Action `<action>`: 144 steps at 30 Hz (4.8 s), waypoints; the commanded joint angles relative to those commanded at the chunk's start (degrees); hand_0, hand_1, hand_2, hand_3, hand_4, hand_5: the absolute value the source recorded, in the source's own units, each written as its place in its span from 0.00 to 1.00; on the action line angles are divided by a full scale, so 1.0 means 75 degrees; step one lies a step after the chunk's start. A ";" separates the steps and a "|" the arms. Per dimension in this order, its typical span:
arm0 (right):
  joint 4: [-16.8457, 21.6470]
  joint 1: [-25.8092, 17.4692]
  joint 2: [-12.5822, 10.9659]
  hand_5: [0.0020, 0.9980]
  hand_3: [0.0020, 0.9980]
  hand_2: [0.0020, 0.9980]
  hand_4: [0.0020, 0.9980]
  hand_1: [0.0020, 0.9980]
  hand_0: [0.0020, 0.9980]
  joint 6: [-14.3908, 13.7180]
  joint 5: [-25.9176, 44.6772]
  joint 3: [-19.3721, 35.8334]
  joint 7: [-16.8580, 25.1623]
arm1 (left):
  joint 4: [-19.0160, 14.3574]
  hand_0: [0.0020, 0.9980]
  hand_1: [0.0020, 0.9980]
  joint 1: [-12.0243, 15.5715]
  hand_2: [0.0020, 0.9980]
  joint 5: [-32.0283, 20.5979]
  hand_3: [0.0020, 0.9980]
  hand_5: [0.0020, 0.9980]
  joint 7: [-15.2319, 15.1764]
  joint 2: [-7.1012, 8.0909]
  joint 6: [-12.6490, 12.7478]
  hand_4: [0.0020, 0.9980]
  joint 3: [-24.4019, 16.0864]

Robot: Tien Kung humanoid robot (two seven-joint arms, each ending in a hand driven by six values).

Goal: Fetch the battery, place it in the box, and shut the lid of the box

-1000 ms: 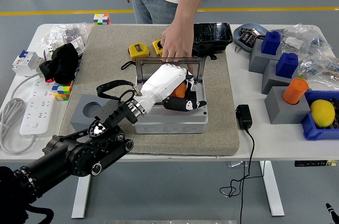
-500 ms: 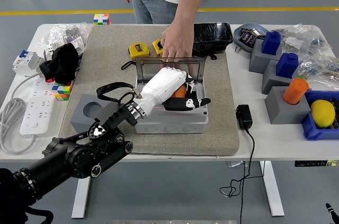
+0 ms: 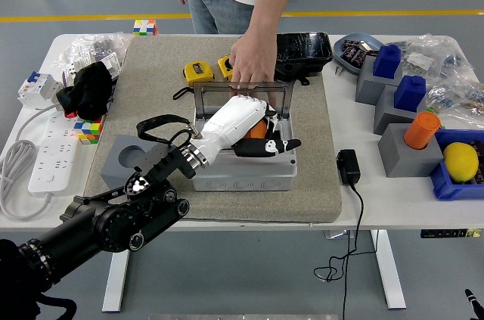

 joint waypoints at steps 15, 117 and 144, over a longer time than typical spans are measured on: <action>0.0000 -0.0007 0.0004 1.00 0.80 0.75 1.00 0.75 0.79 0.0007 0.0015 -0.0015 0.0003 | 0.0059 0.65 0.69 0.0039 0.64 0.0047 0.62 1.00 -0.0100 0.0000 -0.0362 0.94 -0.0127; 0.0000 0.0022 -0.0037 1.00 0.80 0.75 1.00 0.75 0.79 -0.0028 0.0045 0.0086 -0.0017 | -0.5033 1.00 0.86 -0.0007 0.78 0.2189 0.77 1.00 0.5401 0.1811 -0.6140 1.00 -0.1523; 0.0000 0.0063 -0.0068 1.00 0.80 0.75 1.00 0.75 0.79 -0.0029 0.0057 0.0152 -0.0004 | -0.6030 1.00 0.85 -0.0296 0.78 0.1662 0.77 1.00 0.5393 0.2341 -0.6231 1.00 -0.0112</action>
